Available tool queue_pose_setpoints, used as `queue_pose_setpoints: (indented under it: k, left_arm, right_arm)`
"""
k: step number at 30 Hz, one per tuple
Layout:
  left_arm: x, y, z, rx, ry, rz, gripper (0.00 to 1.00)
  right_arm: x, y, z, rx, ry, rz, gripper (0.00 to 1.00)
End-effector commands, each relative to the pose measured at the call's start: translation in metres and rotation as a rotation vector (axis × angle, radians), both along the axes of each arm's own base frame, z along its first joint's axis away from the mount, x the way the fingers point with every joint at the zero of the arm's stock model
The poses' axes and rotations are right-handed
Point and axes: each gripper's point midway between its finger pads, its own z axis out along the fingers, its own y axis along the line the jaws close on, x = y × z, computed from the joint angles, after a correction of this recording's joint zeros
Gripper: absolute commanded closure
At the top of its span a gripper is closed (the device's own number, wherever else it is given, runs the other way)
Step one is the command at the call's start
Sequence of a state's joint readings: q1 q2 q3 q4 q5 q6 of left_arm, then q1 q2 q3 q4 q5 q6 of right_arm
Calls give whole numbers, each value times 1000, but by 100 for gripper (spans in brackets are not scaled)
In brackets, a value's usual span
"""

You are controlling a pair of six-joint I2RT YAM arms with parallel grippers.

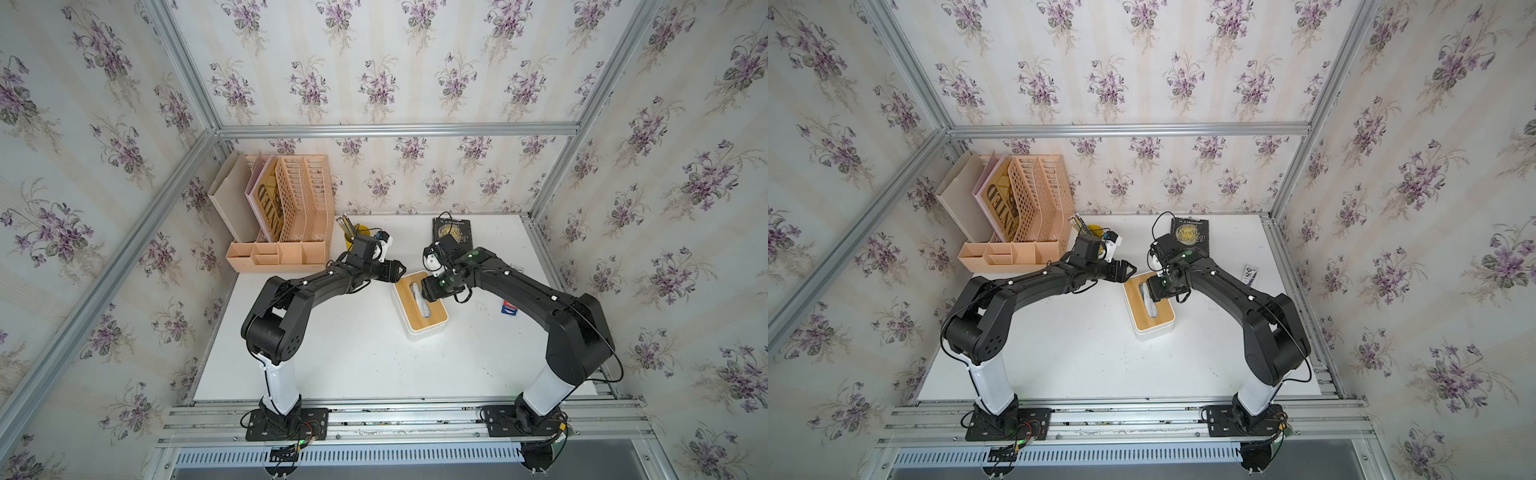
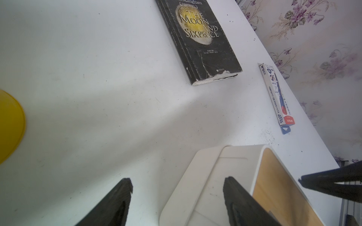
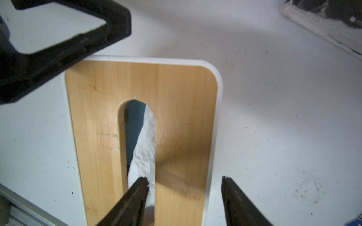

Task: Put the tissue paper into the tissue box
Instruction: Adjust the box lid on the tissue box.

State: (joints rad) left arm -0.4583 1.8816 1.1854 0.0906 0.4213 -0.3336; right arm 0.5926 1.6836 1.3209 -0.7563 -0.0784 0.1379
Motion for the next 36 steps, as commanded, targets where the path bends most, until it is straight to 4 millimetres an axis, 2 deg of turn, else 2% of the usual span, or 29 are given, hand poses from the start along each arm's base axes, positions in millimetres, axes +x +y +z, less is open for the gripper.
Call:
queue_pose_setpoints:
  k: [1, 5, 11, 17, 25, 36]
  left_arm:
    - [1, 2, 2, 4, -8, 4, 22]
    - [1, 2, 2, 5, -10, 2, 22]
    - [0, 3, 1, 2, -7, 6, 22]
    - [1, 4, 2, 1, -9, 7, 22]
    - [1, 5, 3, -3, -11, 10, 22]
    - [1, 5, 3, -2, -12, 11, 22]
  right_arm:
    - [-1, -5, -2, -39, -12, -10, 30]
    - [-2, -6, -12, -63, 4, -8, 26]
    - [-8, 0, -14, -84, 12, 10, 25]
    - [-12, -3, -21, -101, 25, 12, 40]
    - [-10, -3, -11, -101, 12, 11, 65]
    - [3, 3, 17, -88, -35, 15, 71]
